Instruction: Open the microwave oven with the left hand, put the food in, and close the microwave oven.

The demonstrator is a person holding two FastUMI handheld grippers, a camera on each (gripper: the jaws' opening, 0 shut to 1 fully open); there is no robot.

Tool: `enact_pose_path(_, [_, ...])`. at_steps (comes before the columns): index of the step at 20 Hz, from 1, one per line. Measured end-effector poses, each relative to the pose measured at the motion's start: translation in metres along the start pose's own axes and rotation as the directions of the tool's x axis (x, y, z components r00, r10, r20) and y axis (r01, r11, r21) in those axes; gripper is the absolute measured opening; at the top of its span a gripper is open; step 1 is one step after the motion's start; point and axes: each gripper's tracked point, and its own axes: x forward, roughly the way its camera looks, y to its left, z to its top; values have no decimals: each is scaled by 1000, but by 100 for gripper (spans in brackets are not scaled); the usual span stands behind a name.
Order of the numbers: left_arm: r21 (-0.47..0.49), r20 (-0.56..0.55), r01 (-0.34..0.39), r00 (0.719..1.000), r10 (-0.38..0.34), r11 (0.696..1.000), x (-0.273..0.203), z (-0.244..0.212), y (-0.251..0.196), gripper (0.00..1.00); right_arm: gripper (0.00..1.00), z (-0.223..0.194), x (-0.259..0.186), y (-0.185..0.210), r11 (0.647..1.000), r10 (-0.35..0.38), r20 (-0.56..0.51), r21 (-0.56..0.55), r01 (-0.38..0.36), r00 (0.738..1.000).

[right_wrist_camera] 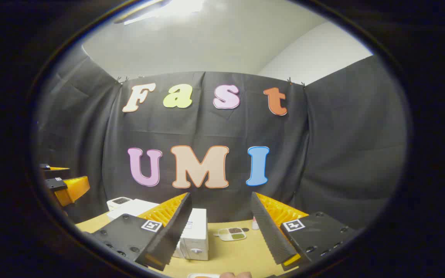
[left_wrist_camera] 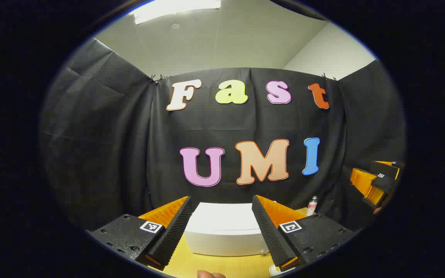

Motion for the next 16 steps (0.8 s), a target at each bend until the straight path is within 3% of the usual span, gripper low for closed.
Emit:
enact_pose_path(3, [17, 4, 6, 1000, -6, 1000, 0, 6, -8, 91, 96, 3, 2, -7, 1000, 1, 0, 5, -1, 1000])
enact_pose_path(8, [13, -30, 15, 999, -14, 1000, 0, -3, -18, 94, 96, 2, 4, -12, 1000, 12, -2, 1, -12, 1000])
enact_pose_path(16, [10, -33, 18, 999, -17, 1000, 1, -7, -30, 92, 97, -12, 5, -14, 999, 33, -20, -26, -34, 999])
